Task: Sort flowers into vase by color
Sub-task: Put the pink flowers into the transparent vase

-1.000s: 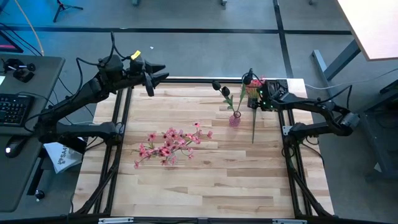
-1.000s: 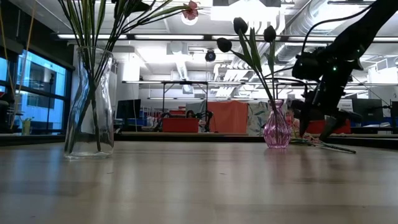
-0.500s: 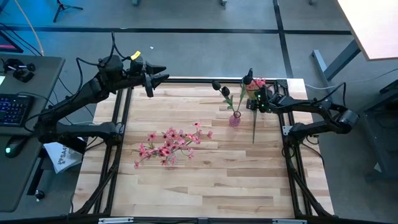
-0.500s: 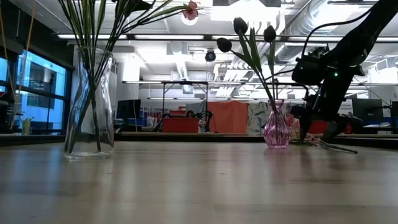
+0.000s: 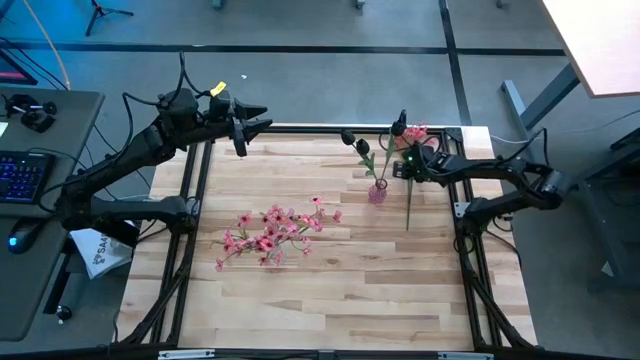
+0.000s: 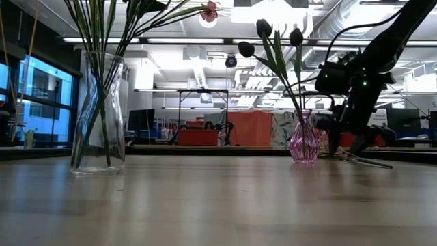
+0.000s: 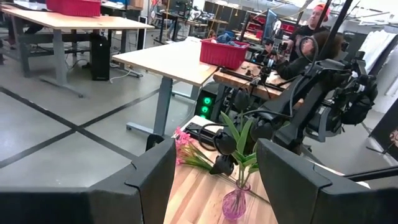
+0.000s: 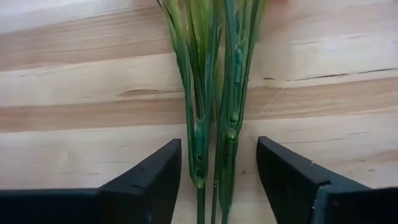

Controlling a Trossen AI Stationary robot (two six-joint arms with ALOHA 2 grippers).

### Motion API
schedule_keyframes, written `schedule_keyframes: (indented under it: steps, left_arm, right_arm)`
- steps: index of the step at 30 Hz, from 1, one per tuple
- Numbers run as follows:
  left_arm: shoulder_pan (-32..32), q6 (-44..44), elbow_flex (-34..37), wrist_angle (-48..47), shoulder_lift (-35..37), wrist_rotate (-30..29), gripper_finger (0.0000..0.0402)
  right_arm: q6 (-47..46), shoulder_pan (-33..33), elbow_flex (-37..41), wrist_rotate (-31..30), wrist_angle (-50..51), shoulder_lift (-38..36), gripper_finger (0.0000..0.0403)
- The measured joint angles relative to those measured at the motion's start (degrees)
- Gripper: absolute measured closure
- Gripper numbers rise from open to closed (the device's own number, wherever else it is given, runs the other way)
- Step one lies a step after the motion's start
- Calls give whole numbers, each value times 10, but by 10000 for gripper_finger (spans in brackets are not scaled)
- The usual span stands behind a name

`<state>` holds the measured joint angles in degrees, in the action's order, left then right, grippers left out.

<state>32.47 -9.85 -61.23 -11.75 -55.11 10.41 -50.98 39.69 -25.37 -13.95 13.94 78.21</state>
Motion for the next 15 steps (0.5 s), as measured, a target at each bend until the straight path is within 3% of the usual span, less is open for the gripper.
schedule_keyframes:
  steps: [7,10,13,15]
  left_arm:
    - [0,1,0,0,0,0,190]
    - [0,6,0,0,0,0,190]
    - [0,7,0,0,2,0,190]
    - [0,14,0,3,7,0,190]
  right_arm:
    - [9,-18,0,-26,3,11,250]
    - [18,-18,1,-28,9,11,299]
    - [19,-18,3,-17,15,-2,372]
    - [30,-18,4,-2,19,-28,390]
